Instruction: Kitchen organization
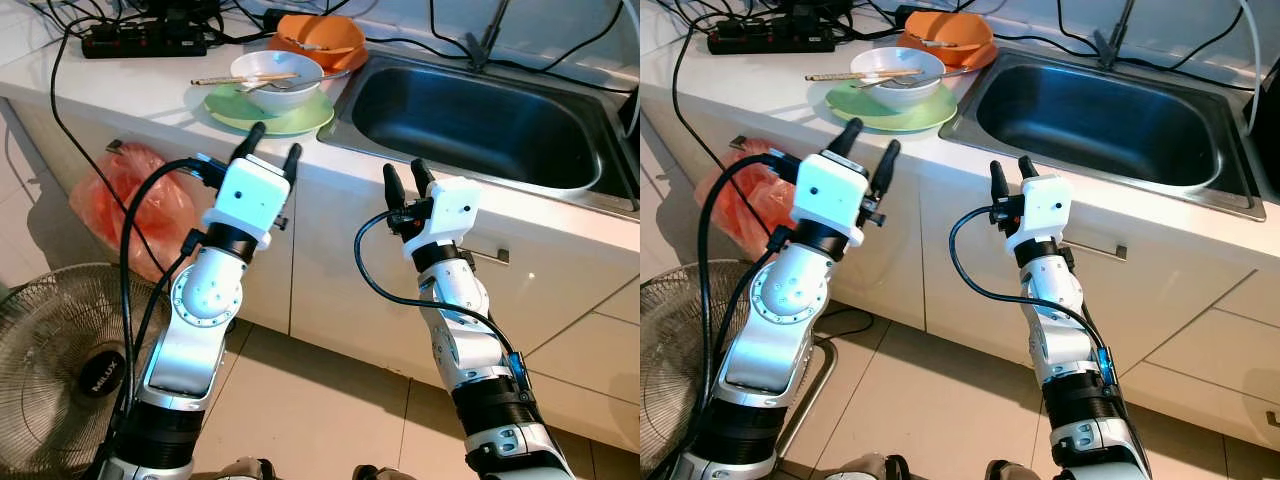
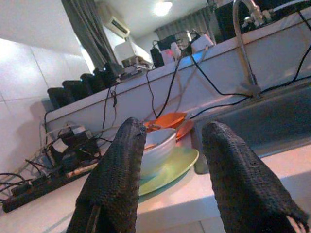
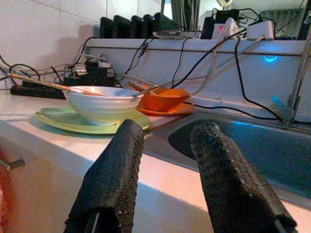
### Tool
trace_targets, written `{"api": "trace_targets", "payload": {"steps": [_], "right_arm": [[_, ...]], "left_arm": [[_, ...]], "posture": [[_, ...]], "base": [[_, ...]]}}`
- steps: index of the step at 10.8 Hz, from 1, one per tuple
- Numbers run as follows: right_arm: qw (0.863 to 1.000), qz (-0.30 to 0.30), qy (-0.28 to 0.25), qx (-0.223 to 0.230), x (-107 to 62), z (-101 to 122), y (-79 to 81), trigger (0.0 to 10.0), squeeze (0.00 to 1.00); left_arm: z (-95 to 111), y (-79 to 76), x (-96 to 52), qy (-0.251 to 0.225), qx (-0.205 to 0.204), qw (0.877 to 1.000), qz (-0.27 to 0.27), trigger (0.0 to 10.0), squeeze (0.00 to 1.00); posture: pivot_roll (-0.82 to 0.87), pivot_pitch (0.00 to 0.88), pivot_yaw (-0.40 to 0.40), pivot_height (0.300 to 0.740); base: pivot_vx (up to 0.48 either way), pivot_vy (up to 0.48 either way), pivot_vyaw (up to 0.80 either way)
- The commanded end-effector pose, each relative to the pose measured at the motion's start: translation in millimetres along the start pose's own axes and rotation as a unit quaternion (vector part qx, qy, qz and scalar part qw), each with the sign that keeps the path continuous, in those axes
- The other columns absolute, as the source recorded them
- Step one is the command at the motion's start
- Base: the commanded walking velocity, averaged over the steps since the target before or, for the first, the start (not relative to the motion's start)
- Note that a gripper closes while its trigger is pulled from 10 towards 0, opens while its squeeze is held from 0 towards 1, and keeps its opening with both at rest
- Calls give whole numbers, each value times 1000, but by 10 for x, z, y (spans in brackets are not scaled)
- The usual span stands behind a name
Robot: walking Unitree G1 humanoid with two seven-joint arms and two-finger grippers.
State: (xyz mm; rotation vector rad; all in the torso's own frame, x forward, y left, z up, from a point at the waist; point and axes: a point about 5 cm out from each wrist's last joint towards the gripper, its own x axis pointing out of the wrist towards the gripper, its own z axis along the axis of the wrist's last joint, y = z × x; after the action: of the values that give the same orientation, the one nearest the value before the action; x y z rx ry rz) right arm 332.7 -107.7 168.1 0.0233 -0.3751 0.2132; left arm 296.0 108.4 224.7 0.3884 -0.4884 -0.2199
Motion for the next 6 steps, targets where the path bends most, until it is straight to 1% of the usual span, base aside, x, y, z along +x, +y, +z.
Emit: {"api": "trace_targets", "payload": {"steps": [1,2,4,6], "right_arm": [[1000,-7,3,0,-5,-2,-35,10000,0],[1000,-7,7,4,-3,-11,-35,10000,0],[1000,-5,8,9,2,-12,-27,10000,0],[1000,-2,-1,5,-6,7,-14,10000,0]], "left_arm": [[-37,-2,16,13,5,1000,4,10000,0],[-40,0,20,15,7,1000,4,10000,0],[-45,-6,20,16,8,1000,3,10000,0],[-49,-11,22,18,11,1000,2,10000,0]], "posture": [[51,93,-42,740],[51,93,-42,740],[51,93,-42,740],[51,93,-42,740]], "base": [[311,0,0],[311,0,0],[319,0,-800],[319,0,0]]}}
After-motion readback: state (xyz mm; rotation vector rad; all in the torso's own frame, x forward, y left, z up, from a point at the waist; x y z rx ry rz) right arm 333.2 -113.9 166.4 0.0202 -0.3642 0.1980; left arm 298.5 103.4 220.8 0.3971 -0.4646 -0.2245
